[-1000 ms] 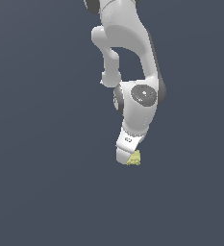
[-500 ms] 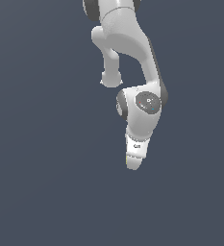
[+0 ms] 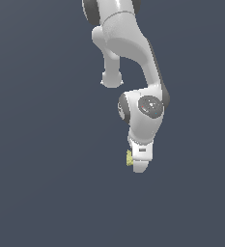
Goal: Pick up the object and move it to a goal position.
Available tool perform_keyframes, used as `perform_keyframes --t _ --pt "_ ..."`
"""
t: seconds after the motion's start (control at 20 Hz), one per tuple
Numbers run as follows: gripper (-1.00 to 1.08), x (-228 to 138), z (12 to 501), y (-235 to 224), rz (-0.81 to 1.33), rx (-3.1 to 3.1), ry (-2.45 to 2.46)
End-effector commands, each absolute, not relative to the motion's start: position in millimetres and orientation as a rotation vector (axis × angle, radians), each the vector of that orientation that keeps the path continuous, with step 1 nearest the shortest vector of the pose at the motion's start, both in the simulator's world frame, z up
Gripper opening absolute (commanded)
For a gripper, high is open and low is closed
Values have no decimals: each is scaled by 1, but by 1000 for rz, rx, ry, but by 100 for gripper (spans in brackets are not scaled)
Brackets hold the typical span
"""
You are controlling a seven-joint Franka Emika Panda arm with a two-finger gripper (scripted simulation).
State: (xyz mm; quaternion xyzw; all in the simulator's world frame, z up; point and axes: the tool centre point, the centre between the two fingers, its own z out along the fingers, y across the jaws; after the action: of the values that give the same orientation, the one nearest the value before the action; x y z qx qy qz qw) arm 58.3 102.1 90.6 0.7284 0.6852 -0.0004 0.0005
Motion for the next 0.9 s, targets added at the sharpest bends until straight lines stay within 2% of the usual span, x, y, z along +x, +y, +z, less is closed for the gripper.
perform_keyframes --t 0.0,0.3,0.85 --pt "100 59 90 103 0 2271 2170" --pt "100 59 86 103 0 2273 2168" --pt "100 58 40 103 0 2267 2174"
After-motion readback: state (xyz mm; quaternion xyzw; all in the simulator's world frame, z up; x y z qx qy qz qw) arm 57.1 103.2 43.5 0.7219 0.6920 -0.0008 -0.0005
